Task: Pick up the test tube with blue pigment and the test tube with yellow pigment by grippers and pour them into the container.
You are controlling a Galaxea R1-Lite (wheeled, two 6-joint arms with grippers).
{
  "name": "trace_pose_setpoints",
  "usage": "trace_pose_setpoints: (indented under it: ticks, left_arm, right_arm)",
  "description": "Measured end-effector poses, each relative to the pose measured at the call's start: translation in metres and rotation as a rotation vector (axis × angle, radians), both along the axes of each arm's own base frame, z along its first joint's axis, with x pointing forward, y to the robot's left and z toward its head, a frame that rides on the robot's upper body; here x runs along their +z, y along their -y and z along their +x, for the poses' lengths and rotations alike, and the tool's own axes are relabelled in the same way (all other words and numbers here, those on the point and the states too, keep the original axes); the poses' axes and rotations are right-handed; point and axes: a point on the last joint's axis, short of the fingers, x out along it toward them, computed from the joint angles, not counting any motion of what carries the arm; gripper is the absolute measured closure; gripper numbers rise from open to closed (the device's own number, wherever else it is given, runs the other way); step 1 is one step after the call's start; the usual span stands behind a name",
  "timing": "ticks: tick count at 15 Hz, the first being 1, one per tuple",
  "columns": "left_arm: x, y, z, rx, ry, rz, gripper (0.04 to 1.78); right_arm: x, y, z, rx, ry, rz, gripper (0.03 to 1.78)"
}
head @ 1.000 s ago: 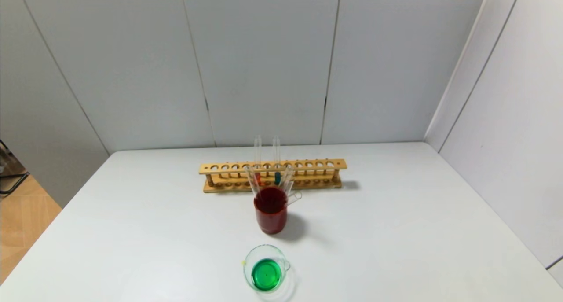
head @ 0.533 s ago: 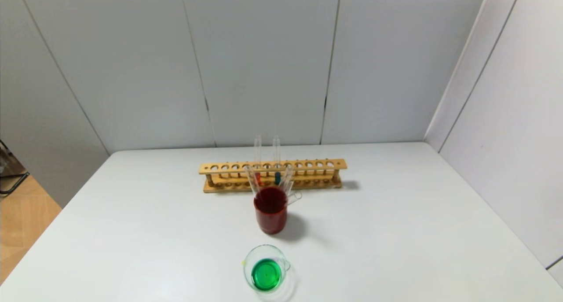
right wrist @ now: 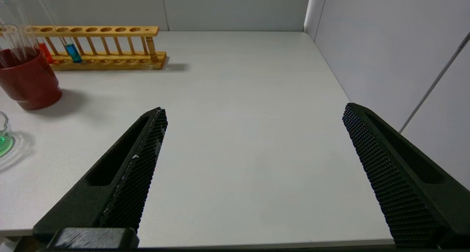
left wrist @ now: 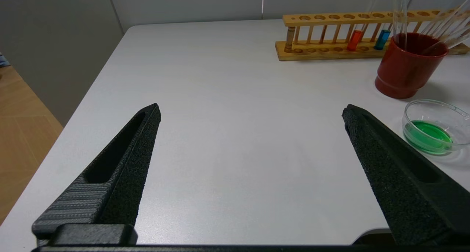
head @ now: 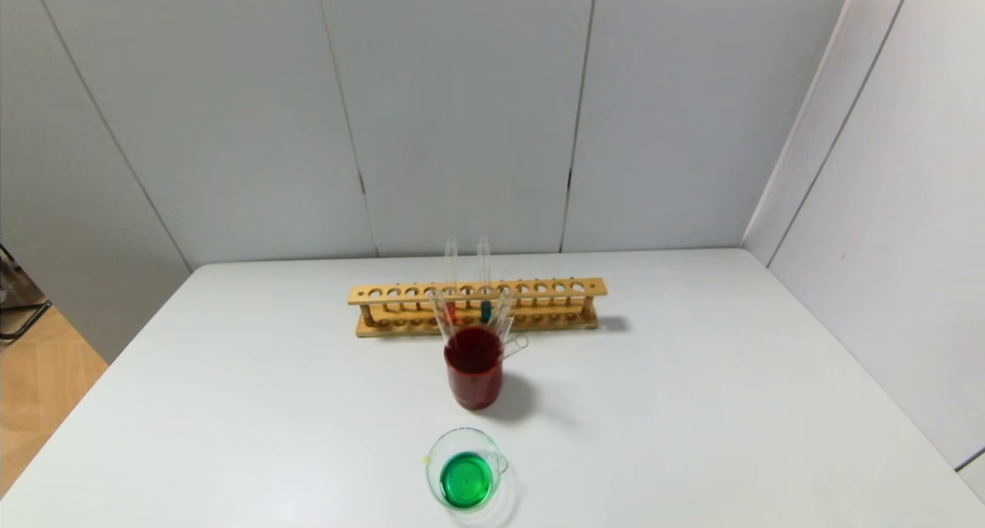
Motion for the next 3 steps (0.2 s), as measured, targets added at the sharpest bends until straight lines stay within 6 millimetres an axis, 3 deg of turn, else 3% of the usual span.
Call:
trace_pose_setpoints:
  ticks: [3]
  left_arm:
    - [-0.0002,0.0,0.0,0.0,-0.001,0.0,0.07]
  right_arm:
    - [0.0,0.0,0.0,0.0,0.0,0.001,0.07]
